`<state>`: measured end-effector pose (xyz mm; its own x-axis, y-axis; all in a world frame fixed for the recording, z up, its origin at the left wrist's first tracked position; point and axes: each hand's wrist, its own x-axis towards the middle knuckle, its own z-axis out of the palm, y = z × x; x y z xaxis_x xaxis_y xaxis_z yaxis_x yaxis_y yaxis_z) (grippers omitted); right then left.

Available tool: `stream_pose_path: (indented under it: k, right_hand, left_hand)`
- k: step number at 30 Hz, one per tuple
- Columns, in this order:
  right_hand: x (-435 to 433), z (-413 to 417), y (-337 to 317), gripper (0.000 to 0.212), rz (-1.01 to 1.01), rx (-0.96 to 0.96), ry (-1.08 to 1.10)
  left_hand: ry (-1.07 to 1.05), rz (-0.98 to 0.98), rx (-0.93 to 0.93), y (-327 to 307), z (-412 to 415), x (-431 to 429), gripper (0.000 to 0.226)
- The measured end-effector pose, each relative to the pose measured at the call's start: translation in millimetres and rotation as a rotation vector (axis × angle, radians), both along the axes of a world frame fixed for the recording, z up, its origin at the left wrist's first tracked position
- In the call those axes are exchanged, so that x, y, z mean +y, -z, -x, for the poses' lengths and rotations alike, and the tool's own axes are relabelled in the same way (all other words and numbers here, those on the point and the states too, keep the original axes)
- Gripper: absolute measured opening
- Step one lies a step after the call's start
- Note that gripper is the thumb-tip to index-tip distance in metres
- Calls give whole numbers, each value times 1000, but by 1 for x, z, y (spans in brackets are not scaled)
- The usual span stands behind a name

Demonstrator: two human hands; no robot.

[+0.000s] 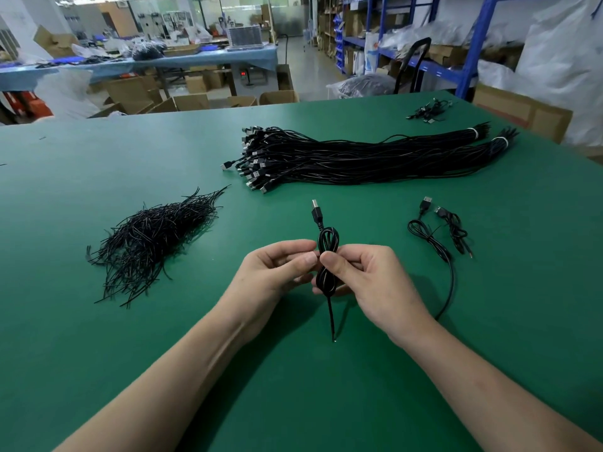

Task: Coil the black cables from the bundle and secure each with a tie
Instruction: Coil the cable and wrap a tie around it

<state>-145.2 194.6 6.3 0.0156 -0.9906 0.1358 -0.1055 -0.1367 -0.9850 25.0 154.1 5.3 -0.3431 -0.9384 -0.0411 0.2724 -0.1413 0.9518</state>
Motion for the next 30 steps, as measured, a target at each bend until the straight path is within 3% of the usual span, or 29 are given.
stream_pose_path:
  k: [7,12,23,28,30]
  right_hand:
    - [4,-3,0,24,15,173,11]
    - [5,-6,0,19,-42,1,-59]
    - [3,-9,5,27,-91,-135,20]
    - [3,-9,3,34,-173,-213,-6]
    - [3,-8,4,45,-220,-244,-37]
  left_hand:
    - [136,-73,-117,-5,-12,-6,37]
    - [152,-100,-70,-4,-13,-5,41]
    - [86,-111,72,1,-2,1,30]
    - [84,-93,68,2,-2,1,51]
    - [101,-89,79,4,-2,0,48]
